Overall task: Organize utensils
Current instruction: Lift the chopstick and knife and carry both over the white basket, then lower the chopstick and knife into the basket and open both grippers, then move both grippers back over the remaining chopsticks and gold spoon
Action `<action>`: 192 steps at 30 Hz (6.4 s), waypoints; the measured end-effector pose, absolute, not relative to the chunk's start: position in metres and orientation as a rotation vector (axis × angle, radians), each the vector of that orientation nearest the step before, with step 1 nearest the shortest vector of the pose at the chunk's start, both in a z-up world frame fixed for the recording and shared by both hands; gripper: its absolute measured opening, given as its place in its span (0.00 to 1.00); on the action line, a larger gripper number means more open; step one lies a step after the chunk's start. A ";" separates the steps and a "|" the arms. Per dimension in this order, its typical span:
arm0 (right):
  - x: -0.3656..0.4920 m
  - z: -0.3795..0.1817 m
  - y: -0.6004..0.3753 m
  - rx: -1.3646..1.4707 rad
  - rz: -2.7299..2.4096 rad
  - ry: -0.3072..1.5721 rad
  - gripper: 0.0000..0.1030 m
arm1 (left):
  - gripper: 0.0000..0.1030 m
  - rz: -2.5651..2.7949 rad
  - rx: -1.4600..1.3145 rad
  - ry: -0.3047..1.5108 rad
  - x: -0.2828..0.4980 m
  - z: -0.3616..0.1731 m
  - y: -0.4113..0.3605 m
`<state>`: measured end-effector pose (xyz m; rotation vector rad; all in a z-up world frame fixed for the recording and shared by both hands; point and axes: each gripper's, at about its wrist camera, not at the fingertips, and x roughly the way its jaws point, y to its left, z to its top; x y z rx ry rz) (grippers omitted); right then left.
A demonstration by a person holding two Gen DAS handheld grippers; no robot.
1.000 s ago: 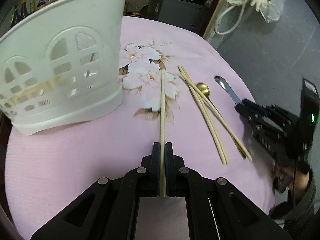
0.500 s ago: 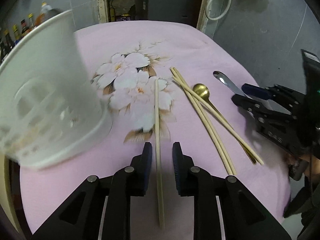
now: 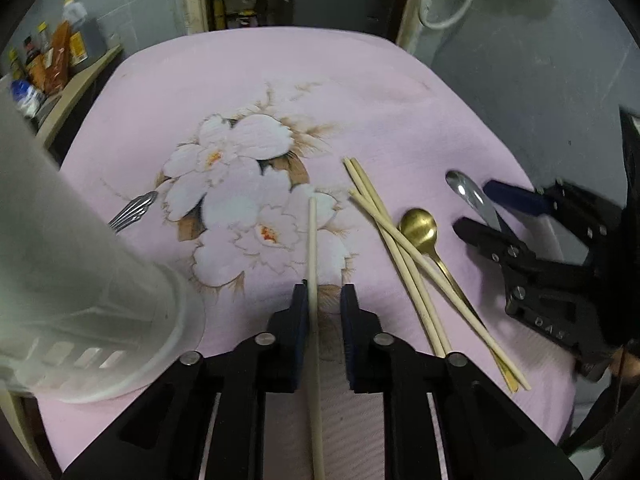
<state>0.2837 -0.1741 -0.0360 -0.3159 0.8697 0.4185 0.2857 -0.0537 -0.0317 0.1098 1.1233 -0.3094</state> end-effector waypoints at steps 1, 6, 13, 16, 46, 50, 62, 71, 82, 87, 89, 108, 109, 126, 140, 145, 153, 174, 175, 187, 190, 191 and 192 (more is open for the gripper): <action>0.284 -0.036 -0.173 -0.333 0.427 0.876 0.40 | 0.07 -0.310 0.129 1.127 0.286 -0.033 -0.057; 0.290 -0.030 -0.175 -0.347 0.470 0.951 0.32 | 0.02 -0.323 0.103 1.129 0.284 -0.031 -0.055; 0.280 -0.026 -0.169 -0.378 0.463 0.909 0.14 | 0.02 -0.361 -0.031 1.006 0.264 -0.017 -0.044; 0.276 -0.025 -0.179 -0.300 0.459 0.871 0.14 | 0.02 -0.383 -0.064 0.940 0.248 -0.009 -0.038; 0.170 0.027 -0.153 -0.261 0.442 0.179 0.13 | 0.02 -0.291 -0.201 0.345 0.181 0.048 0.004; 0.170 0.028 -0.154 -0.245 0.441 0.175 0.13 | 0.02 -0.291 -0.210 0.338 0.181 0.049 0.006; 0.161 0.052 -0.155 -0.193 0.454 0.082 0.13 | 0.02 -0.281 -0.231 0.221 0.170 0.070 0.018; 0.161 0.083 -0.137 -0.141 0.510 -0.002 0.13 | 0.02 -0.237 -0.217 0.162 0.168 0.093 0.040; 0.170 0.120 -0.103 -0.082 0.619 -0.076 0.14 | 0.02 -0.159 -0.247 0.055 0.159 0.143 0.098; 0.182 0.134 -0.084 -0.005 0.697 -0.079 0.14 | 0.02 -0.078 -0.298 0.007 0.164 0.155 0.138; 0.186 0.136 -0.075 0.027 0.726 -0.072 0.14 | 0.02 -0.045 -0.331 -0.012 0.168 0.155 0.156; 0.242 0.094 -0.023 0.126 0.760 0.032 0.14 | 0.02 0.108 -0.424 -0.098 0.199 0.112 0.210; 0.244 0.091 -0.023 0.123 0.760 0.039 0.14 | 0.02 0.116 -0.416 -0.106 0.199 0.109 0.208; 0.257 0.075 -0.011 0.069 0.761 0.122 0.15 | 0.03 0.105 -0.315 -0.054 0.197 0.080 0.184; 0.244 0.090 -0.029 0.068 0.697 0.099 0.43 | 0.51 0.039 -0.339 0.080 0.178 0.097 0.178; 0.230 0.101 -0.054 0.045 0.624 0.050 0.74 | 0.70 0.067 -0.241 0.107 0.173 0.107 0.151; 0.202 0.110 -0.101 -0.005 0.514 -0.016 1.00 | 0.95 0.055 -0.138 0.098 0.160 0.105 0.103; 0.180 0.056 -0.187 -0.141 0.319 0.213 1.00 | 0.96 -0.153 -0.064 0.324 0.162 0.056 0.016; 0.181 0.051 -0.191 -0.147 0.314 0.242 1.00 | 0.96 -0.156 -0.059 0.338 0.164 0.054 0.013; 0.194 0.005 -0.207 -0.203 0.305 0.536 0.95 | 0.96 -0.241 0.017 0.537 0.194 0.030 -0.019; 0.199 -0.004 -0.205 -0.212 0.325 0.593 0.85 | 0.95 -0.257 0.039 0.609 0.205 0.022 -0.026; 0.199 -0.007 -0.204 -0.215 0.333 0.608 0.83 | 0.95 -0.266 0.043 0.635 0.210 0.018 -0.028; 0.200 -0.010 -0.202 -0.218 0.342 0.625 0.81 | 0.94 -0.285 0.042 0.661 0.213 0.015 -0.029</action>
